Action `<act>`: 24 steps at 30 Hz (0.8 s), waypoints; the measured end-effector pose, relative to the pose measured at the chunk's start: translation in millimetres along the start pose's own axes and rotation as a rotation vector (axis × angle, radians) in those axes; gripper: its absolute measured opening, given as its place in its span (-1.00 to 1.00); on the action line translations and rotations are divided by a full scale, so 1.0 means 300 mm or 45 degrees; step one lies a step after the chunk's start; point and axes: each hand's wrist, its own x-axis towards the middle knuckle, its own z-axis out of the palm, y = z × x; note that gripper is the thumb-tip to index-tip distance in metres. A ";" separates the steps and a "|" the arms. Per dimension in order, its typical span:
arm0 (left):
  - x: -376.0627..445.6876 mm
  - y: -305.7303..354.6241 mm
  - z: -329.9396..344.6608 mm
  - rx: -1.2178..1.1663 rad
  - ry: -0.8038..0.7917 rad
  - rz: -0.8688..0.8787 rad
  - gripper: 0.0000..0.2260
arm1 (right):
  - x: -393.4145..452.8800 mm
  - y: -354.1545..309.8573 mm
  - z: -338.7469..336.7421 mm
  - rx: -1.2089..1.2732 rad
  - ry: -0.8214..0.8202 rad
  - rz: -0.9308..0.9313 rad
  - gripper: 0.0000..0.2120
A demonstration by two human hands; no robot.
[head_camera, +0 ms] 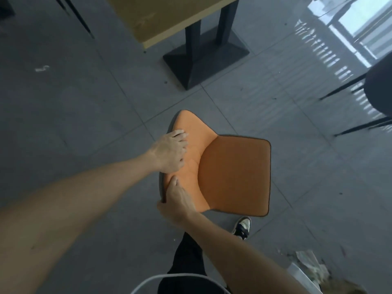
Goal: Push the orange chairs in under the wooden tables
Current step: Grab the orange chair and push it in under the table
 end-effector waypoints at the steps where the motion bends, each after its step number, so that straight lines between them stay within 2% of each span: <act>1: -0.003 0.017 -0.010 -0.012 0.010 -0.014 -0.50 | -0.019 0.024 -0.018 -0.045 -0.008 -0.010 -0.18; 5: -0.009 0.130 -0.030 -0.158 0.054 -0.072 -0.50 | -0.133 0.203 -0.125 -0.225 -0.044 -0.125 -0.29; 8: 0.024 0.256 -0.097 -0.280 0.041 -0.134 -0.50 | -0.224 0.380 -0.273 -0.383 -0.036 -0.126 -0.39; 12: 0.153 0.443 -0.226 -0.453 0.016 -0.265 -0.46 | -0.287 0.589 -0.517 -0.540 0.098 -0.063 -0.69; 14: 0.211 0.499 -0.272 -0.558 -0.019 -0.306 -0.48 | -0.300 0.691 -0.627 -0.604 0.182 -0.085 -0.72; 18: 0.305 0.623 -0.292 -0.918 0.041 -0.409 -0.57 | -0.305 0.890 -0.817 -0.587 0.314 -0.083 -0.65; 20: 0.354 0.699 -0.296 -0.971 0.080 -0.455 -0.57 | -0.301 0.970 -0.869 -0.545 0.403 -0.064 -0.61; 22: 0.401 0.750 -0.294 -0.984 0.096 -0.594 -0.53 | -0.293 1.011 -0.893 -0.443 0.482 -0.078 -0.57; 24: 0.433 0.778 -0.286 -0.972 0.104 -0.792 -0.42 | -0.293 1.025 -0.891 -0.246 0.548 -0.103 -0.70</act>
